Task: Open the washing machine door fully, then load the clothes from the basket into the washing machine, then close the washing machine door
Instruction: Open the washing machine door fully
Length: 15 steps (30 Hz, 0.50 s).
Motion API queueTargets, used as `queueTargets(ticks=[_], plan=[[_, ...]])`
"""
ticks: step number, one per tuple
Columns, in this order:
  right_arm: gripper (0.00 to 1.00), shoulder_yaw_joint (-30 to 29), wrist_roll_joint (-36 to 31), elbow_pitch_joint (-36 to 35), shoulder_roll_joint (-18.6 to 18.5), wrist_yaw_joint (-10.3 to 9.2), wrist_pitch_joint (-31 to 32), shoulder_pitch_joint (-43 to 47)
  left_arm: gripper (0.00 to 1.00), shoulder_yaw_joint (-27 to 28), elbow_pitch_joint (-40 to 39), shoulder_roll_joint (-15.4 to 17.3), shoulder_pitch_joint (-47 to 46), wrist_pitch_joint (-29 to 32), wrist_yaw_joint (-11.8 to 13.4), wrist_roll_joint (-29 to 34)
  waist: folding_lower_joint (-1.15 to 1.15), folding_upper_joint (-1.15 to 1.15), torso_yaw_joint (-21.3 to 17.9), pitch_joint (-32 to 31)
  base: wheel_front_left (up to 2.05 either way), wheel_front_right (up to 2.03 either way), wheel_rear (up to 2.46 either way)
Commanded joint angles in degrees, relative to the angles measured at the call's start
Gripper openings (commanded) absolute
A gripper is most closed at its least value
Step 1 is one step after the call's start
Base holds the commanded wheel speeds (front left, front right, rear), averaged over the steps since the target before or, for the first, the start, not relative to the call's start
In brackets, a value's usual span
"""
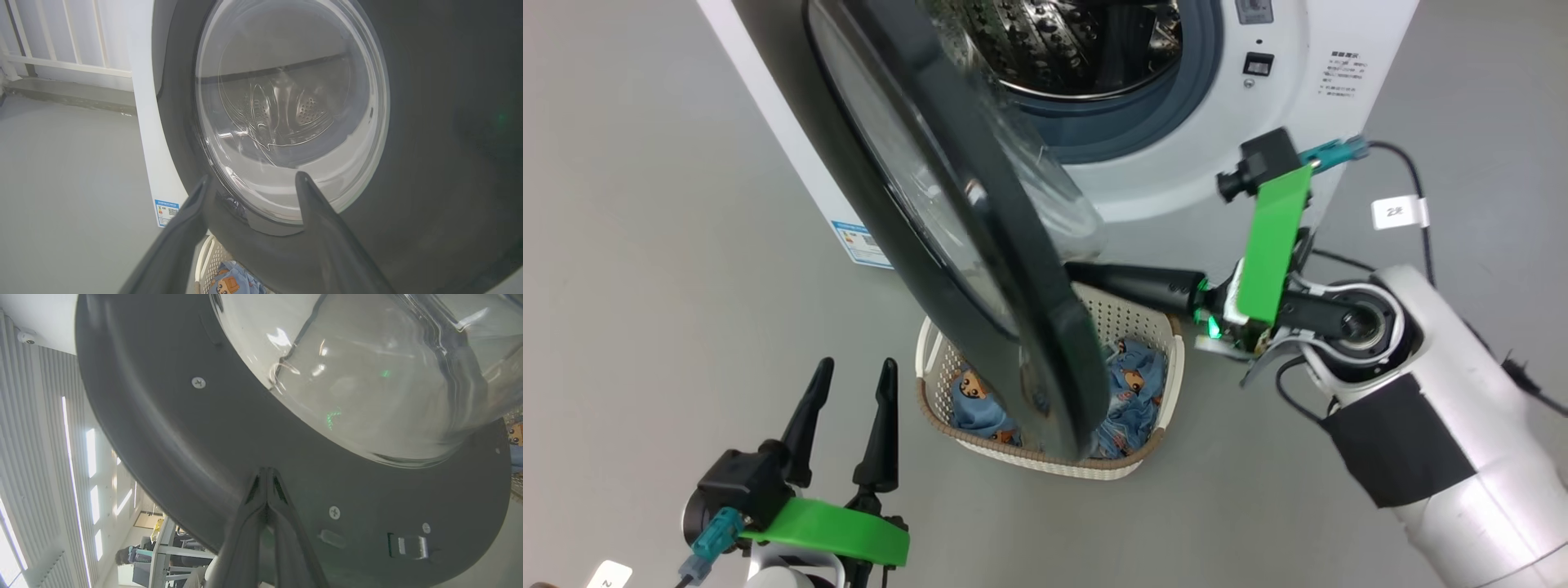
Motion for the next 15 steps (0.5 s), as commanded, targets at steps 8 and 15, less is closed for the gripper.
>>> queueTargets(ticks=[8,15], plan=[[0.0,0.0,0.0,-2.4,2.9,0.44,0.9,2.2,1.0,2.1,-1.5,1.3,0.2,-0.4,0.0,0.7,0.0,0.0,0.7,-1.1,0.0,0.0,0.0],[0.0,-2.0,-1.2,-2.7,2.5,0.44,-0.8,3.3,1.0,2.2,-1.3,1.6,0.4,-0.4,0.0,0.7,0.0,0.0,-0.6,-1.9,0.0,0.0,0.0]])
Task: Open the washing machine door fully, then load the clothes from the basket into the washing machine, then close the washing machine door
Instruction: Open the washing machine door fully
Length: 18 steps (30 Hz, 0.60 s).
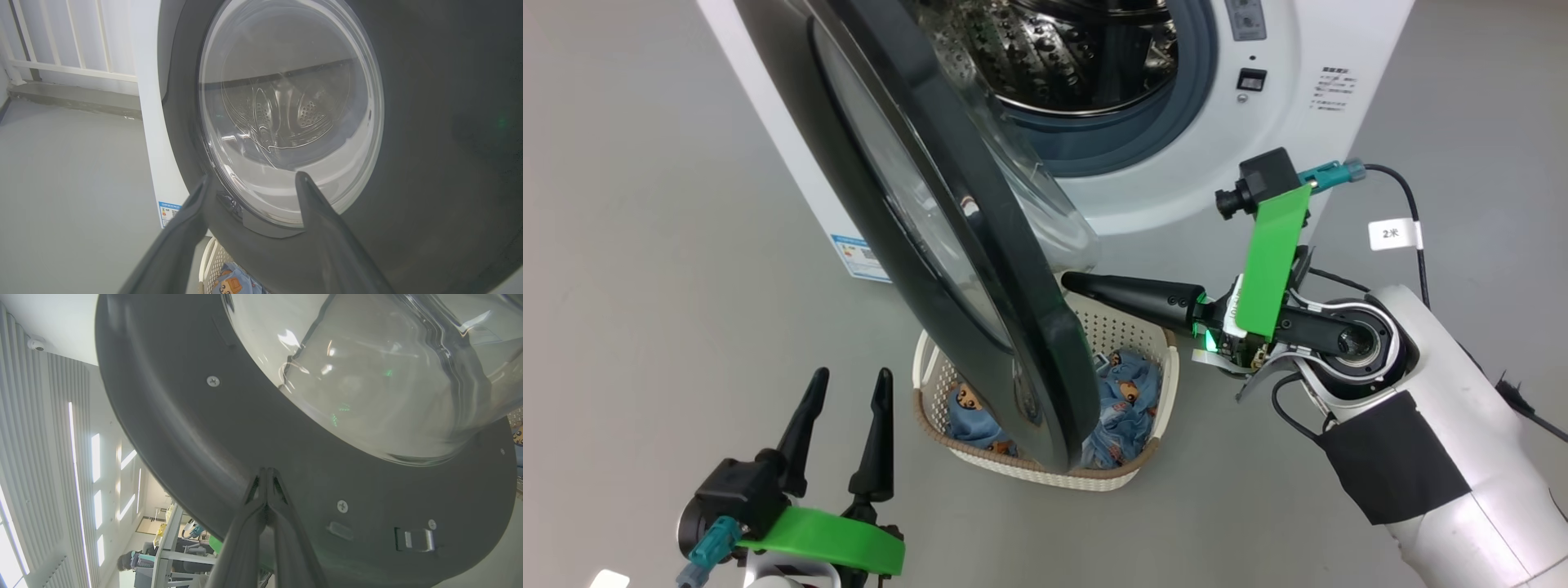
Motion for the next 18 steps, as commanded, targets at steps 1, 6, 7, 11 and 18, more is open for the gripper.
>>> queueTargets(ticks=[1,6,7,11,18], plan=[[0.0,-0.6,-0.9,-1.9,0.8,0.44,-1.3,0.8,1.0,1.7,-1.2,1.3,-0.7,-0.4,0.0,0.2,0.0,0.0,-0.7,-0.5,0.0,0.0,0.0],[0.39,-1.7,-3.1,-2.9,-0.8,0.44,-4.4,2.7,1.0,1.8,-0.7,1.8,-0.8,-0.4,0.0,-0.2,0.0,0.0,-2.1,-1.3,0.0,0.0,0.0],[0.47,-1.8,-3.4,-3.3,-1.1,0.44,-5.1,3.3,1.0,1.9,-0.6,2.0,-0.8,-0.4,0.0,-0.2,0.0,0.0,-2.5,-1.5,0.0,0.0,0.0],[1.0,-2.7,-3.9,-3.8,-1.9,0.44,-7.8,5.4,1.0,2.2,-0.2,2.3,-0.8,-0.4,0.0,-0.4,0.0,0.0,-3.5,-2.0,0.0,0.0,0.0],[1.0,-3.1,-5.5,-4.5,-4.5,0.44,-13.3,10.2,1.0,3.1,0.1,3.2,-0.4,-0.4,0.0,-0.6,0.0,0.0,-5.9,-3.0,0.0,0.0,0.0]])
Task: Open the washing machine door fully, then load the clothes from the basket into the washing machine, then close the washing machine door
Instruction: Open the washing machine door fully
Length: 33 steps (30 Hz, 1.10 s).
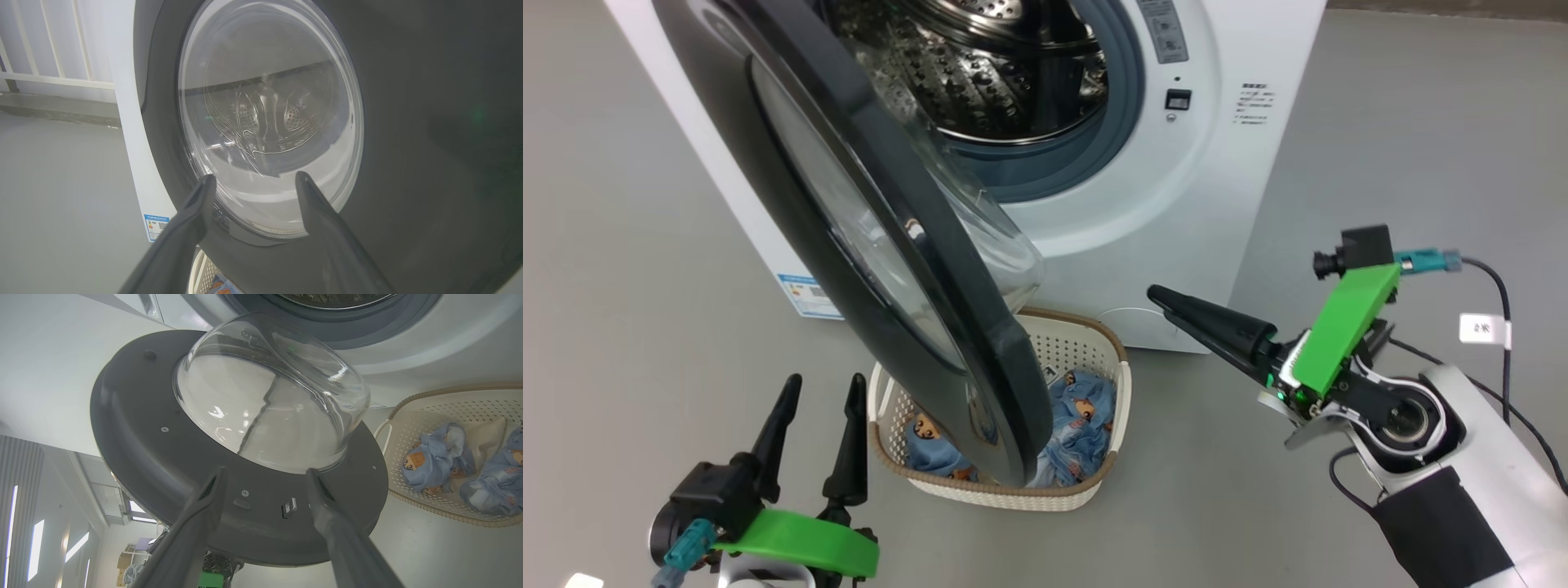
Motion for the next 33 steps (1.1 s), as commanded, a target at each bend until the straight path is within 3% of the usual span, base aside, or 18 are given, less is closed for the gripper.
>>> queueTargets(ticks=[1,12,19,27,28,33], plan=[[1.0,0.3,-1.1,-1.4,-0.2,0.44,-0.9,0.5,1.0,2.1,-1.0,1.3,-0.3,-0.4,0.0,-0.5,0.0,0.0,-1.1,-0.6,0.0,0.0,0.0],[1.0,-2.3,-1.2,-0.5,-4.2,0.44,-10.4,6.5,1.0,3.6,-0.7,2.2,1.7,-0.4,0.0,-0.4,0.0,0.0,-3.6,-3.1,0.0,0.0,0.0],[1.0,-4.4,-3.1,-0.2,-6.8,0.44,-20.9,11.6,1.0,3.9,-0.4,2.5,2.7,-0.4,0.0,-0.8,0.0,0.0,-3.8,-4.5,0.0,0.0,0.0],[1.0,0.1,-9.2,0.2,-11.0,0.44,-34.4,17.2,1.0,4.8,-0.7,2.5,3.7,-0.4,0.0,-0.8,0.0,0.0,-4.0,-5.1,0.0,0.0,0.0],[1.0,1.4,-10.2,1.5,-11.4,0.44,-38.4,18.2,1.0,4.9,-0.7,2.4,4.0,-0.4,0.0,-0.9,0.0,0.0,-4.1,-5.3,0.0,0.0,0.0],[1.0,7.0,-15.9,5.7,-13.1,0.44,-46.7,19.1,1.0,4.9,-0.4,2.3,4.0,-0.4,0.0,-1.0,0.0,0.0,-4.1,-5.4,0.0,0.0,0.0]])
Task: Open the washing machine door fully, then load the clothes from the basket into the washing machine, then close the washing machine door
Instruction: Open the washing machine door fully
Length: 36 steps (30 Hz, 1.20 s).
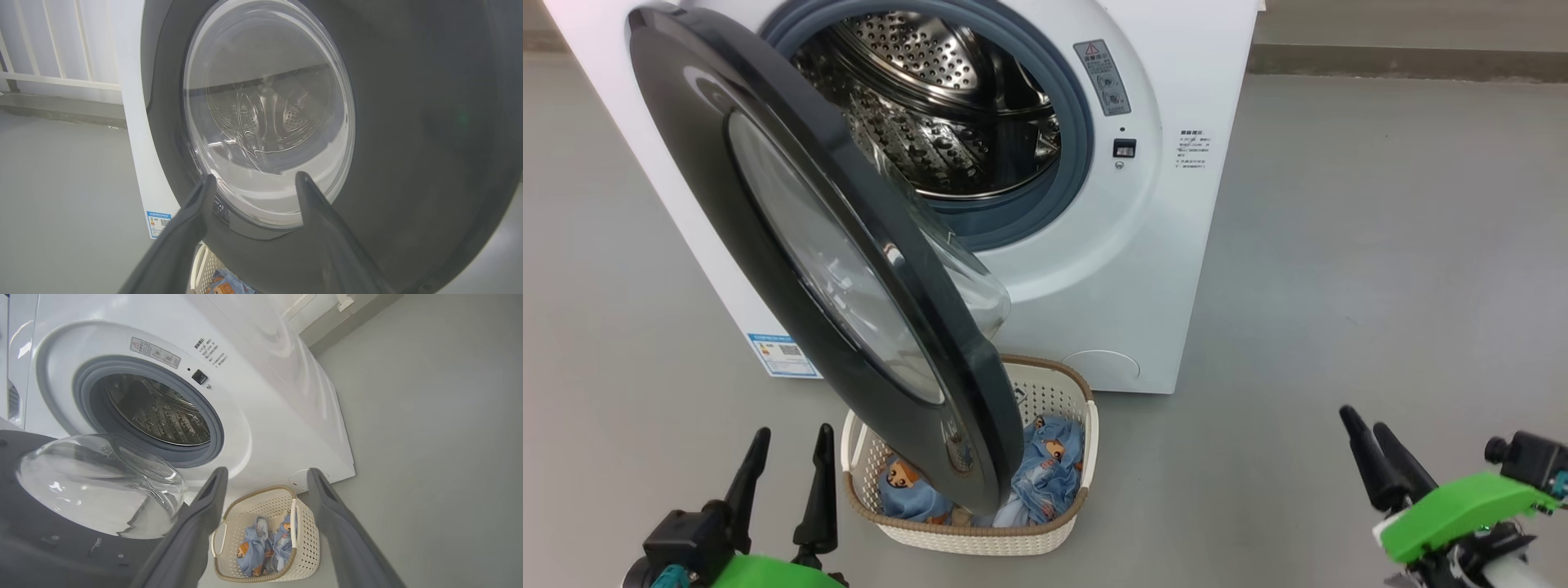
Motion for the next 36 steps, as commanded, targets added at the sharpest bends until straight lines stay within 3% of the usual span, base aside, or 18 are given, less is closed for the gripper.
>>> queueTargets(ticks=[1,5,12,16,22,33,34,35,36], plan=[[1.0,3.5,-5.0,1.4,-2.6,0.44,-3.0,-0.2,1.0,1.9,-1.0,0.8,-1.0,-0.4,0.0,-0.5,0.0,0.0,0.0,0.0,0.0,0.0,0.0],[1.0,3.7,-10.7,4.4,-2.6,0.44,-4.0,-0.8,1.0,2.0,-1.0,0.8,-0.9,-0.4,0.0,-0.5,0.0,0.0,-0.1,-0.1,0.0,0.0,0.0],[1.0,-11.3,-30.7,-0.1,2.1,0.44,-4.1,3.0,1.0,2.3,-1.2,0.5,-1.0,-0.4,0.0,-0.1,0.0,0.0,0.2,0.2,0.0,0.0,0.0],[1.0,-16.7,-37.2,-4.7,5.1,0.44,-4.1,6.0,1.0,2.3,-1.3,0.5,-1.0,-0.4,0.0,0.0,0.0,0.0,0.5,0.2,0.0,0.0,0.0],[1.0,-19.1,-42.1,-6.8,6.9,0.44,-4.1,8.5,1.0,2.5,-1.3,0.4,-1.1,-0.4,0.0,0.0,0.0,0.0,0.7,0.3,0.0,0.0,0.0],[1.0,-19.6,-43.9,-6.3,8.4,0.44,-4.1,10.4,1.0,2.8,-1.3,0.2,-1.1,-0.4,0.0,-0.6,0.0,0.0,0.7,0.2,0.0,0.0,0.0],[1.0,-19.7,-43.9,-6.3,8.4,0.44,-4.1,10.4,0.65,2.9,-1.4,0.3,-1.2,-0.4,0.0,-0.8,0.0,0.0,0.7,0.2,0.0,0.0,0.0],[1.0,-19.8,-44.0,-6.3,8.4,0.44,-4.1,10.4,0.17,2.9,-1.5,0.3,-1.2,-0.4,0.0,-1.0,0.0,0.0,0.7,0.2,0.0,0.0,0.0],[1.0,-19.9,-44.0,-6.3,8.5,0.44,-4.1,10.4,0.0,2.9,-1.9,0.3,-1.3,-0.4,0.0,-1.3,0.0,0.0,0.7,0.2,0.0,0.0,0.0]])
